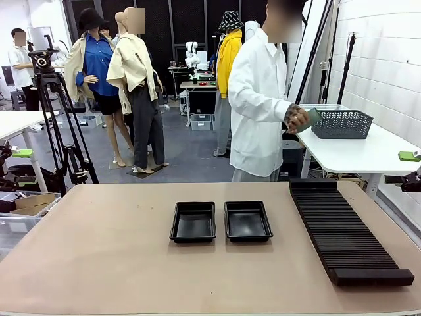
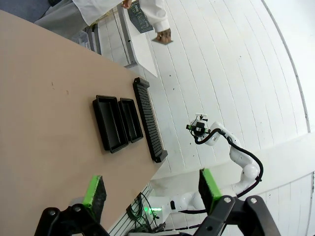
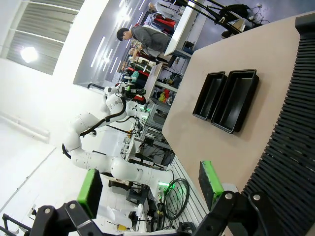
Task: Inspect and transfer BCBs to ESD trays.
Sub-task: Pick up the Blank PCB from the PCB Rack and place it in the left ESD tray.
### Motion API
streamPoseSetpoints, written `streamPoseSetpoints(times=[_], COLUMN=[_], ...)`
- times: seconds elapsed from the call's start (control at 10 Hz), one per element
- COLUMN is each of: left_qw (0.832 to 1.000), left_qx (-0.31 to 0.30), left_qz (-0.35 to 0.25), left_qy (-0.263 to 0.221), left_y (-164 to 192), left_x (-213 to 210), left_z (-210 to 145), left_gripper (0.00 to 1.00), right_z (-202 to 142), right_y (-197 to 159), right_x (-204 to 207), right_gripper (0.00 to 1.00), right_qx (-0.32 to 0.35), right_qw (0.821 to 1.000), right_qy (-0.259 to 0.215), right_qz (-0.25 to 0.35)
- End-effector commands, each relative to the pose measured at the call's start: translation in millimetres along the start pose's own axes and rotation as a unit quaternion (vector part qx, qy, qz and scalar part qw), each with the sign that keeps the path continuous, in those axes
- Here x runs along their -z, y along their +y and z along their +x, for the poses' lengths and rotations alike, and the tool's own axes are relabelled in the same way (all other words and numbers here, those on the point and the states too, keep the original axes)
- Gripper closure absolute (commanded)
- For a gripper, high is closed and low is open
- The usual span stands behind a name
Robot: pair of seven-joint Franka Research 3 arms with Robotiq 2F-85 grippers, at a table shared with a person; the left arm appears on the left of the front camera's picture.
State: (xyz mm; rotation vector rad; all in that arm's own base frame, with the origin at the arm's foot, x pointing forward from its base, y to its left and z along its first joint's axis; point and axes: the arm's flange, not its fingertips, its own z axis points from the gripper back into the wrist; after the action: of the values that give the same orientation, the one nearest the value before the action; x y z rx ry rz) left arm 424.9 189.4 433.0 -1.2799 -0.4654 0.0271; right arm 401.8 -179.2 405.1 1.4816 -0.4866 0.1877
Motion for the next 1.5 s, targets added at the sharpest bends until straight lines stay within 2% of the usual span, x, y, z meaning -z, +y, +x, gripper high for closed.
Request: streamPoseSetpoints(times=[0.0,1.4], left_qw=[1.0,1.0], left_qx=[-0.005,-0.005], left_qz=[0.004,0.004], left_qy=[-0.004,-0.004], left_y=[-2.5,-2.5], left_x=[-1.0,-1.0], left_z=[0.0,0.0], left_gripper=[0.0,0.0], right_z=[-0.5,-0.5], right_y=[-0.3,-0.3], right_x=[-0.3,-0.3], right_gripper=[0.0,0.0], right_qx=[0.0,0.0], right_qw=[1.0,1.0], right_qy=[-0.001,-0.001], right_qz=[0.0,0.0])
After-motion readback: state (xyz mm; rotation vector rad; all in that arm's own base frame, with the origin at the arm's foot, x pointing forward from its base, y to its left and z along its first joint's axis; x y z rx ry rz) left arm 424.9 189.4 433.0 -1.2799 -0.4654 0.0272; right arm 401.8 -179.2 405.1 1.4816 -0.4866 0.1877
